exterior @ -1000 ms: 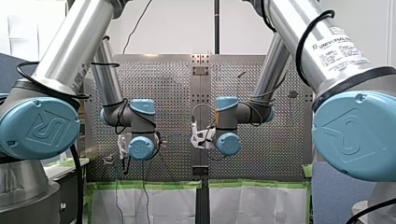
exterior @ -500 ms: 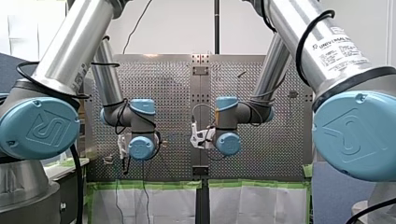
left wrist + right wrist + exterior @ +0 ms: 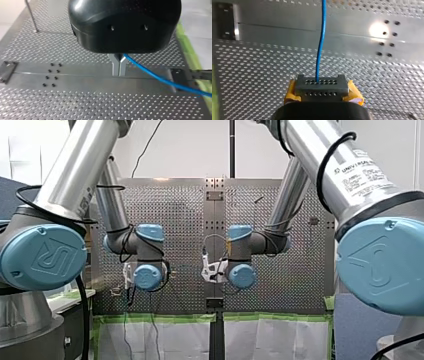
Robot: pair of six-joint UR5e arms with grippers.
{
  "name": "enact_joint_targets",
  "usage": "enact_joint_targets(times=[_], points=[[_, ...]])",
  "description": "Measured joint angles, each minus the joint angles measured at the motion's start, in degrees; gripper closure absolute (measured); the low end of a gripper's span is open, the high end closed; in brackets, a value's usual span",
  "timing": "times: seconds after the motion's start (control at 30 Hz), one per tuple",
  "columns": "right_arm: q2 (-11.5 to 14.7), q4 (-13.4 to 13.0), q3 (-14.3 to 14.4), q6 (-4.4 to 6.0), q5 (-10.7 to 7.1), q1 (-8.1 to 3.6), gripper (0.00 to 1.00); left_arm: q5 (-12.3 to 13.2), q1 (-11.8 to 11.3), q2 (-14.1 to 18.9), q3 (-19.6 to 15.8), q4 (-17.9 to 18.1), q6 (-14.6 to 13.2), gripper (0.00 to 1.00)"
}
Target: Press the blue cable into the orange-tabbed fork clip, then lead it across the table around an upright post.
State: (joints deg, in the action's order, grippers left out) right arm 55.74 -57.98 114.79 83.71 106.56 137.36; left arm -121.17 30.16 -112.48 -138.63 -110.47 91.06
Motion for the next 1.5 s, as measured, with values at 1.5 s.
enact_joint_targets(times=[1.5], points=[[0.03,5.18,-5.71,6.95,-2.62,-1.78,1.00,4.78,-2.25,7.27,0.53,-6.82,5.34,1.00]])
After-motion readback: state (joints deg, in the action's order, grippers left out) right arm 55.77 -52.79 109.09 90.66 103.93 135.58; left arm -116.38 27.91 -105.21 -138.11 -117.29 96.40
